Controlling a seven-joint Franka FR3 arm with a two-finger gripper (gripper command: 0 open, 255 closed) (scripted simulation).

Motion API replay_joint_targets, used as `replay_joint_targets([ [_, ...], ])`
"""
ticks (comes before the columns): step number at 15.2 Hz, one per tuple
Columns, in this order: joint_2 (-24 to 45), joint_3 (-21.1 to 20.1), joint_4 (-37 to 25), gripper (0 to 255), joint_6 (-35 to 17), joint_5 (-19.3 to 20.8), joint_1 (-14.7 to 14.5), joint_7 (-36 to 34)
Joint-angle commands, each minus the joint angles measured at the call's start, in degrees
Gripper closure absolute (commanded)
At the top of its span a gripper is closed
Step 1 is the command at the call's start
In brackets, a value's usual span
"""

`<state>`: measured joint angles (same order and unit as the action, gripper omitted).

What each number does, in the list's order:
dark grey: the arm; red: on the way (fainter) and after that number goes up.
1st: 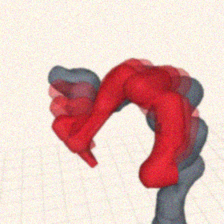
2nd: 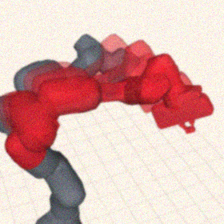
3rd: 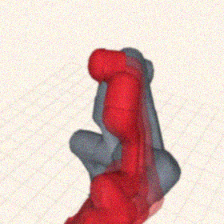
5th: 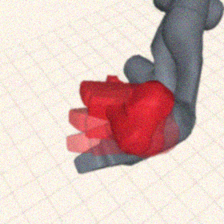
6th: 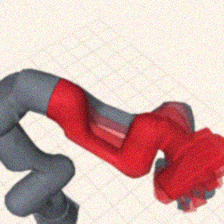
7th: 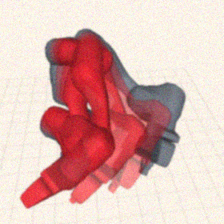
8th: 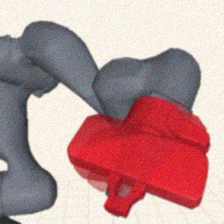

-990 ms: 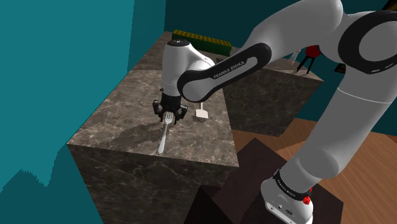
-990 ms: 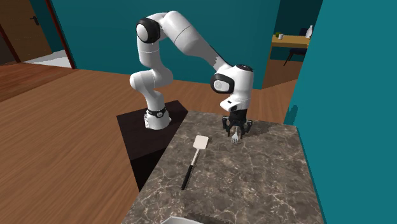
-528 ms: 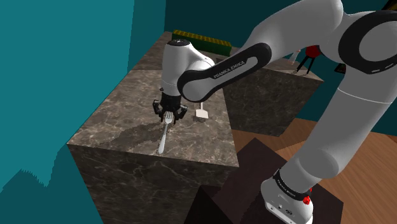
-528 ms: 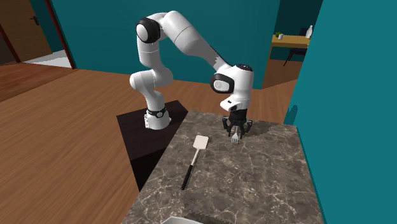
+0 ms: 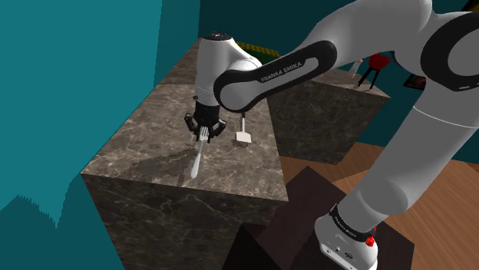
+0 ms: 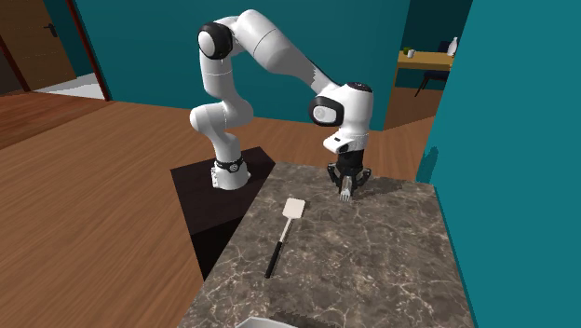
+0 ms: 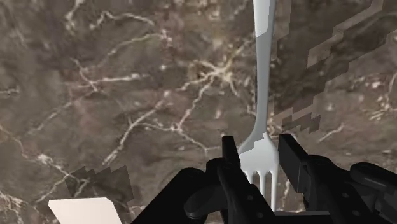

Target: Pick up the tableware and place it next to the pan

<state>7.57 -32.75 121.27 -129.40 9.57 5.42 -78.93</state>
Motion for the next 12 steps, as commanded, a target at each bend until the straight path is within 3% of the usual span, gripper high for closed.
replay_joint_targets([
  [1,-1.0,-0.2,-0.6,255,1.4,-0.9,0.2,0.7],
  [12,-5.2,-0.4,-5.1,255,9.2,-4.3,0.6,3.3],
])
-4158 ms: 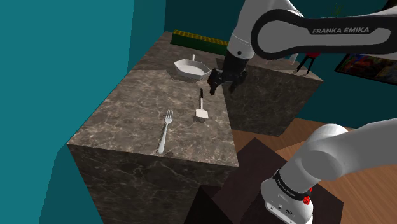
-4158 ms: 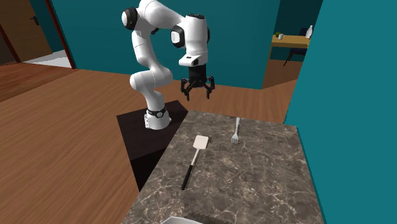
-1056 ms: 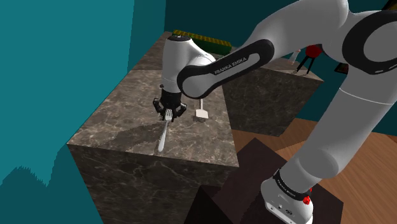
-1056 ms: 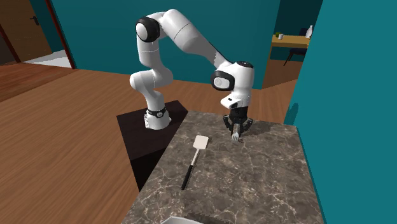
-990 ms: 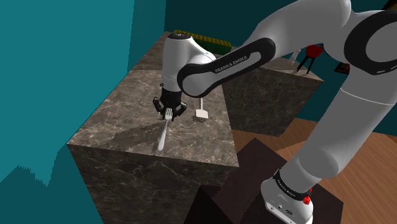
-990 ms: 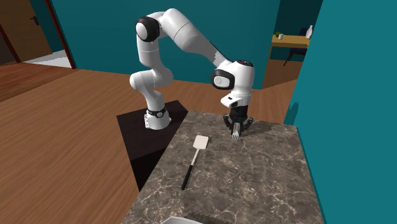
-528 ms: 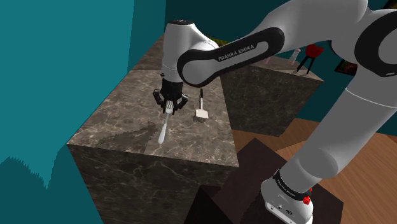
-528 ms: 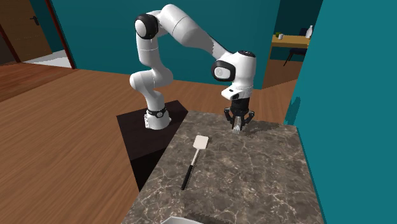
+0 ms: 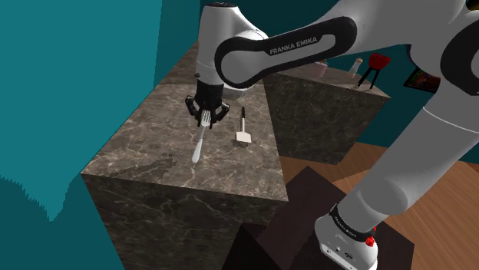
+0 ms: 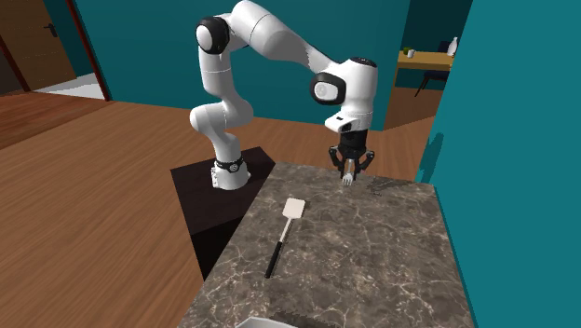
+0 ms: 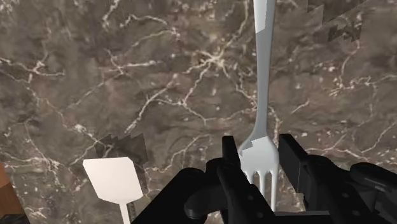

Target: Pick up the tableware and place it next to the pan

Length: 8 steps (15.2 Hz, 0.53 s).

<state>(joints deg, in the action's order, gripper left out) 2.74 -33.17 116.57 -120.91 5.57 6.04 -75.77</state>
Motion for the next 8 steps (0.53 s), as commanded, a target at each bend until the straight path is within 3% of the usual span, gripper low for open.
replay_joint_targets([
  [1,-0.6,0.0,-0.9,255,1.4,-0.5,0.0,0.3],
  [8,-3.2,4.1,1.6,255,0.6,-2.4,4.4,9.7],
])
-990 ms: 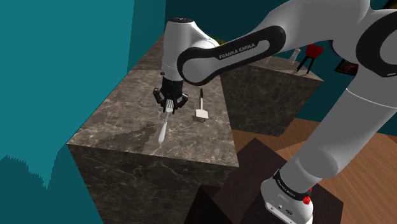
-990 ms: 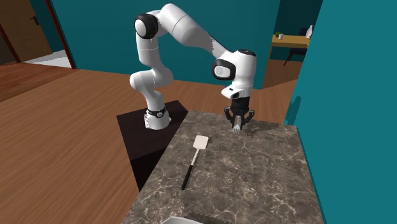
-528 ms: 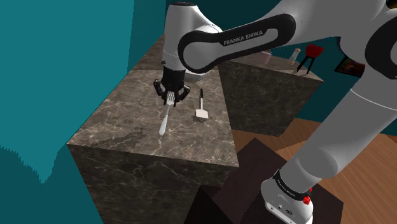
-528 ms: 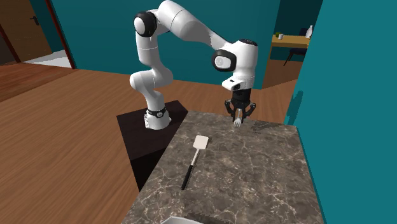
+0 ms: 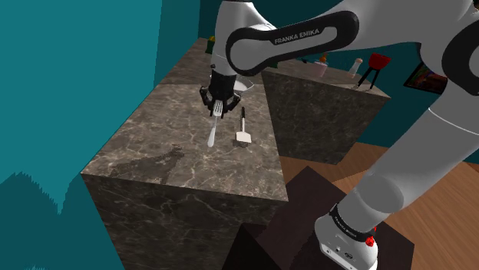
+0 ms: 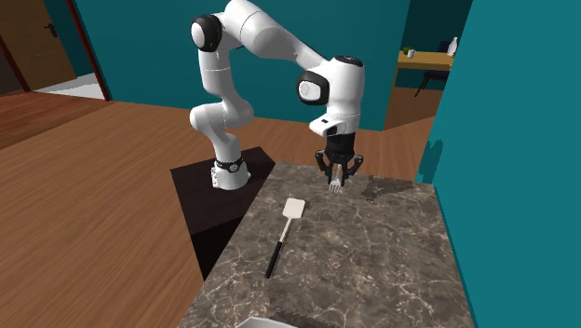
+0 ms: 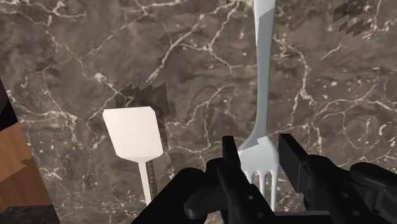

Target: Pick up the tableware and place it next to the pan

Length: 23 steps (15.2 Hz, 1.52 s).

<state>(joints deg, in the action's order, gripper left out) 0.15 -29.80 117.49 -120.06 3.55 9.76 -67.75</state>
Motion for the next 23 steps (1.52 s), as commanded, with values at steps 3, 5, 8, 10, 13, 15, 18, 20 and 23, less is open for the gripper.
replay_joint_targets([
  [3,-1.0,2.8,1.1,255,-0.6,-0.8,2.8,6.1],
  [5,-0.9,4.2,1.1,255,-0.7,-0.9,4.2,8.9],
  [8,-0.4,6.3,0.5,255,-0.8,-0.9,6.2,12.9],
  [10,0.3,7.6,-0.2,255,-0.8,-0.8,7.5,15.5],
  [13,1.6,9.5,-1.7,255,-0.7,-0.5,9.4,19.3],
  [15,2.8,10.7,-3.1,255,-0.5,-0.3,10.7,21.7],
  [18,4.8,12.4,-5.7,255,0.0,0.1,12.6,25.2],
  [20,6.5,13.5,-7.7,255,0.4,0.3,13.8,27.4],
  [23,9.2,14.9,-11.3,255,1.2,0.6,15.6,30.7],
])
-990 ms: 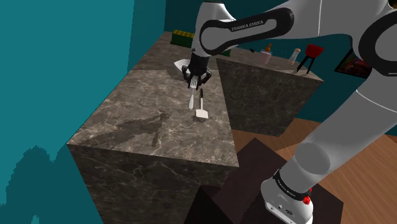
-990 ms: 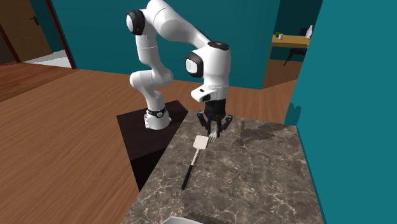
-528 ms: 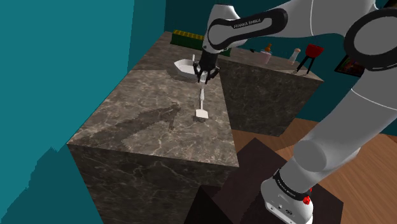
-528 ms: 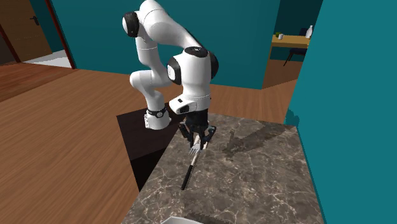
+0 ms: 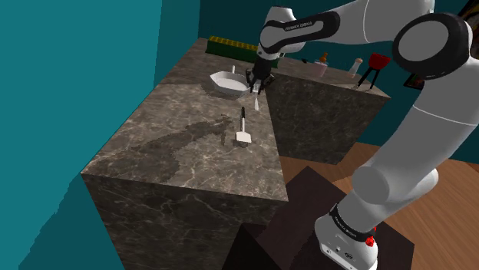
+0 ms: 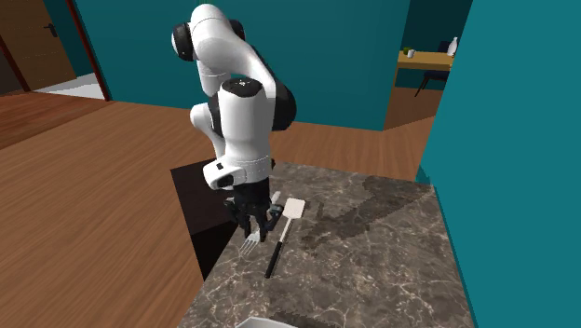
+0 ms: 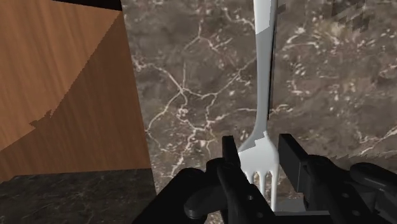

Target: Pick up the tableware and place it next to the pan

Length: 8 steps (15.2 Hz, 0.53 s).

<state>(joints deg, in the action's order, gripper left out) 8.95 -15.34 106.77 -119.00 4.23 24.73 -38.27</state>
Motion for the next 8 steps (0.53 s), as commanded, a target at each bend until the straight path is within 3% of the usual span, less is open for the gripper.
replay_joint_targets([
  [1,1.4,0.9,-2.0,255,0.5,0.1,1.2,2.3],
  [8,9.8,3.8,-13.8,255,3.8,0.7,5.0,9.2],
])
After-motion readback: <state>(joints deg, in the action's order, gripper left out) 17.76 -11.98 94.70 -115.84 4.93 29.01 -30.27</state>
